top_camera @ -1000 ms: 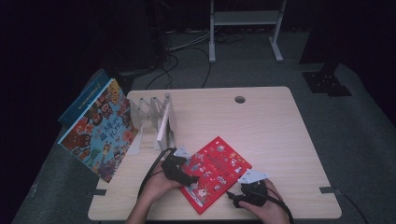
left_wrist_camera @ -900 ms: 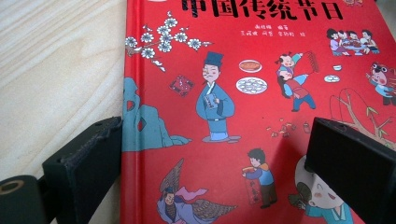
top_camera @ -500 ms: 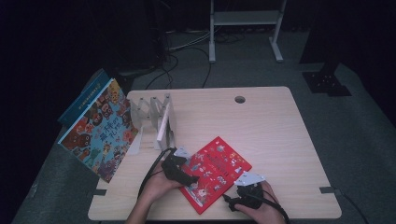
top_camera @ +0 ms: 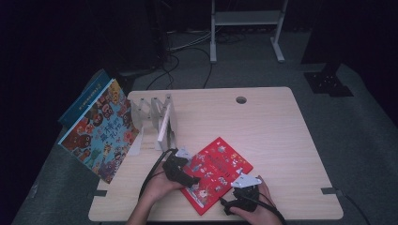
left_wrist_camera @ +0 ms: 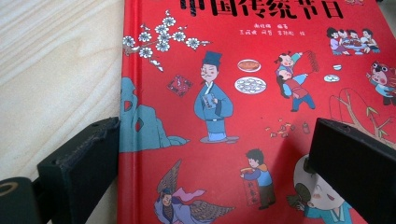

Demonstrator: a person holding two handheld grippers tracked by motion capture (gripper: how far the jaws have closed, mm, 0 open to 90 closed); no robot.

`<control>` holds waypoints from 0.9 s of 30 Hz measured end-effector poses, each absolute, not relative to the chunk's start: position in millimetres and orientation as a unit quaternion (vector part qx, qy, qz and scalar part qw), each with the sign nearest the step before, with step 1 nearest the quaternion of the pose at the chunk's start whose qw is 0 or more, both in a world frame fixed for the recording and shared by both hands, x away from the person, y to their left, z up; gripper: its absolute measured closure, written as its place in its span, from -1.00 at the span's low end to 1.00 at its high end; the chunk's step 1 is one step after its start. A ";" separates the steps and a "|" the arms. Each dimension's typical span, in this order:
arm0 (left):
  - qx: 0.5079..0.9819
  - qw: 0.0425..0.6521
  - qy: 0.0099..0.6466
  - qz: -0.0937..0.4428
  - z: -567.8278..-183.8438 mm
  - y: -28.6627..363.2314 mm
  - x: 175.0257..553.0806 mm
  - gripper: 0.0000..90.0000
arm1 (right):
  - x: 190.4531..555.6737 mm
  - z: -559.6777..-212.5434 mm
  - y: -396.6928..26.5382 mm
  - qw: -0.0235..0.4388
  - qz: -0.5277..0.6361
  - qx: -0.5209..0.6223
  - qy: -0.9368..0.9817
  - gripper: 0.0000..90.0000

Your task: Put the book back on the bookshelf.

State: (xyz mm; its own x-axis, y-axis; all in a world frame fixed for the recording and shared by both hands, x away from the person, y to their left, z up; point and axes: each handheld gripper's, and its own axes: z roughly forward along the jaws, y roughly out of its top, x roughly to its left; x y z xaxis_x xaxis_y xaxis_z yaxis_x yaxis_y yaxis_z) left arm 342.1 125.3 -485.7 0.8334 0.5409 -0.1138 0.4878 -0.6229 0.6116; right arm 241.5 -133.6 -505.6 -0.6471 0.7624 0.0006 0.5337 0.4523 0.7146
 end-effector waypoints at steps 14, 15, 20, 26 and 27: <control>0.905 0.316 0.283 0.040 -482.2 120.9 344.9 -0.96 | 241.4 -505.6 -131.5 0.166 0.349 0.395 0.833 -1.00; 0.904 0.318 0.283 0.041 -481.7 120.1 345.1 -0.97 | 241.4 -505.5 -131.5 0.166 0.349 0.395 0.833 -1.00; 0.903 0.325 0.278 0.051 -475.1 113.4 349.0 -0.97 | 241.4 -505.5 -131.5 0.166 0.349 0.395 0.834 -1.00; 0.898 0.336 0.279 0.055 -472.3 101.1 357.4 -0.97 | 241.3 -505.7 -131.5 0.166 0.350 0.395 0.833 -1.00; 0.900 0.332 0.277 0.057 -472.1 99.1 359.4 -0.97 | 241.3 -505.7 -131.6 0.166 0.350 0.395 0.833 -1.00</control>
